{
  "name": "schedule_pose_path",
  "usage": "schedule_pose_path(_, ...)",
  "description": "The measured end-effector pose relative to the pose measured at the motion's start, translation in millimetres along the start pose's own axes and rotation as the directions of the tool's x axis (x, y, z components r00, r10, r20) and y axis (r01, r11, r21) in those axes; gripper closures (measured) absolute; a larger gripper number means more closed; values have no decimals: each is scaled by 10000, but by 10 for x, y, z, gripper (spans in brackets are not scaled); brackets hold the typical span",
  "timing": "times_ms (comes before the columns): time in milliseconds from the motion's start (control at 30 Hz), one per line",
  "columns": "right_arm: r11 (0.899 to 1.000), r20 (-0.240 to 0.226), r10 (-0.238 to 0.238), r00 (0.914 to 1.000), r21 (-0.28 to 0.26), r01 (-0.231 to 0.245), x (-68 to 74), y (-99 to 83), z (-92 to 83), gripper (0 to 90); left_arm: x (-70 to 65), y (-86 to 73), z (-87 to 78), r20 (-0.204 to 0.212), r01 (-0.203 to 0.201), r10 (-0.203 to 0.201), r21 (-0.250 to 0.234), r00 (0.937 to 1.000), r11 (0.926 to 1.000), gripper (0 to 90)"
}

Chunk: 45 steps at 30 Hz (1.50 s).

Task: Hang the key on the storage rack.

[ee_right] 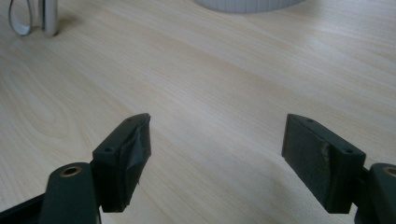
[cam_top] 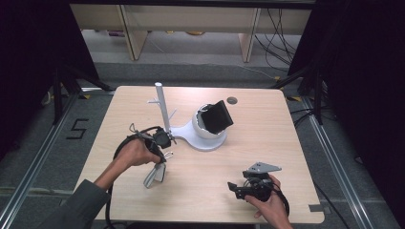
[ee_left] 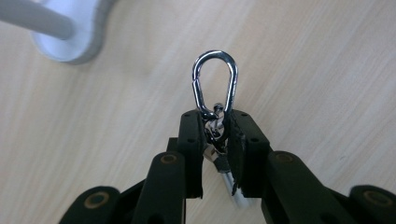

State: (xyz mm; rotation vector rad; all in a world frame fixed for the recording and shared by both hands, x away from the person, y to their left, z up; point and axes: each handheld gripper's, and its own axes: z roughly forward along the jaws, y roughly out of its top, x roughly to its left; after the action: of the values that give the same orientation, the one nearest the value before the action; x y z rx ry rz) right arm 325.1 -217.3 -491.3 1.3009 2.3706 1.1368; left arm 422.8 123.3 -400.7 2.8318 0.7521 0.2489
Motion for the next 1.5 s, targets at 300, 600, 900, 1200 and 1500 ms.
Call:
schedule_pose_path(300,10000,-6,50,10000,-8,-50,-2,-2,8,245,279,-71,-476,-817,571,-589,-248,9949,9981,752)
schedule_pose_path(600,9997,-154,-122,9998,-215,119,-23,-1,22,246,515,-143,-809,-957,1194,-1257,-699,9874,9904,752)
schedule_pose_path(900,9994,-101,-324,9994,-77,323,-24,-4,24,245,680,-110,-975,-1040,1713,-1820,-1032,9778,9798,752)
schedule_pose_path(1200,10000,-50,-80,10000,12,80,3,-3,21,245,846,-46,-1089,-1269,2270,-2428,-1268,9617,9656,752)
schedule_pose_path(1500,9996,-67,-297,9995,-13,297,-17,0,27,245,933,52,-1140,-1426,2457,-2663,-1466,9533,9582,751)
